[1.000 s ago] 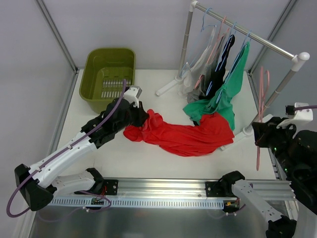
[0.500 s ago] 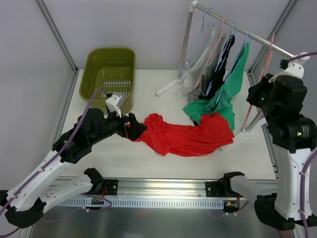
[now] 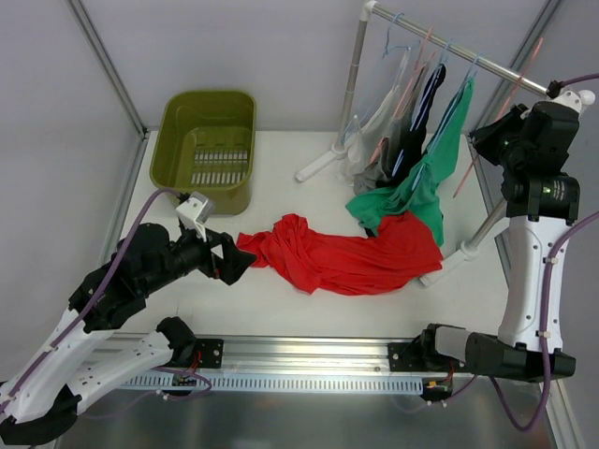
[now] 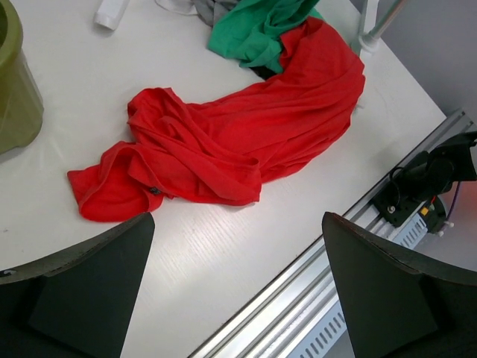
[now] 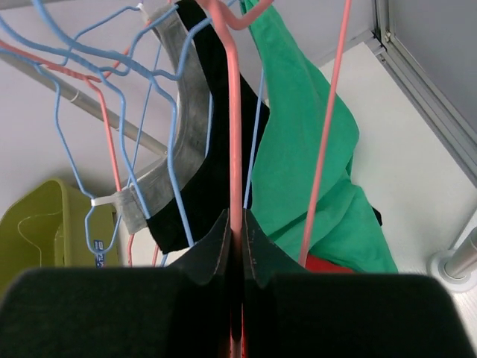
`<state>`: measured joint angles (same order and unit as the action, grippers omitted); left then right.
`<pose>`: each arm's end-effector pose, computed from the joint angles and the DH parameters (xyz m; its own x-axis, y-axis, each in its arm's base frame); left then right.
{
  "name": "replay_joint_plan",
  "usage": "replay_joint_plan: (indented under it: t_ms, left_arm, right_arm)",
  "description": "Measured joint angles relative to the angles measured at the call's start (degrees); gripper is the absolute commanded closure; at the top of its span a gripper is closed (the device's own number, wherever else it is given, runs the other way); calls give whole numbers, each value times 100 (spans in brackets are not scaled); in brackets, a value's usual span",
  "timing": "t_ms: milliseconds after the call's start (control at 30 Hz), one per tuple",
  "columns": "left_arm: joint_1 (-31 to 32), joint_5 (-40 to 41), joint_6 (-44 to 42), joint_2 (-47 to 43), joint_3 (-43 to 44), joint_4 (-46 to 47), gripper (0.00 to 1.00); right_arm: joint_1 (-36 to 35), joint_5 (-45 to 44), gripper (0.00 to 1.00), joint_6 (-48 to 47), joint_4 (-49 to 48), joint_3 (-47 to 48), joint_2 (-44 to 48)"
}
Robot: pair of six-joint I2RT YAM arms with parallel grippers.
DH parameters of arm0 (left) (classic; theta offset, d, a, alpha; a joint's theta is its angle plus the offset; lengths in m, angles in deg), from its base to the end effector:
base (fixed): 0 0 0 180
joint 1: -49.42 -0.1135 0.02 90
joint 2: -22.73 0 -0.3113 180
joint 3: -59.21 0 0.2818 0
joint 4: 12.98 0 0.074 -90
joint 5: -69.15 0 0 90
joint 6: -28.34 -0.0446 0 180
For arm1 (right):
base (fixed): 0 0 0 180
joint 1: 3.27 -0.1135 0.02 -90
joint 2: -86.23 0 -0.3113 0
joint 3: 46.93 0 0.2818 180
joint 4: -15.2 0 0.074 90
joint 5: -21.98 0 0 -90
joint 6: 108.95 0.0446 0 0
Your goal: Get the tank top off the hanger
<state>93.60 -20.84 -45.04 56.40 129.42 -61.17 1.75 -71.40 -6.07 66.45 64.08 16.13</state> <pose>0.0742 -0.0721 0.4299 -0.3381 -0.0703 -0.9385 0.6263 0.7276 -0.2801 0.2424 -0.0239 0.5695 -0.1420 0.2358 -0.9614 0.1813 0.9610 0.2090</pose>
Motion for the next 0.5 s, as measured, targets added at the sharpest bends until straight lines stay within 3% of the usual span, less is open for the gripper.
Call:
replay_joint_plan:
  t_ms: [400,433,467,500]
  left_arm:
    - [0,-153,-94,361,-42,-85,1]
    - [0,-153,-92,402,-22,-87,1]
    - [0,-153,-87,466,9,-85,1]
    - [0,-153,-83,544,50,-85,1]
  right_arm:
    - [306,566,99,219,-835,-1622,284]
    - [310,584,92,245,-931,-1733,354]
    - [310,595,79,278,-1027,-1843,431]
    - [310,619,55,337,-1075,-1926,503]
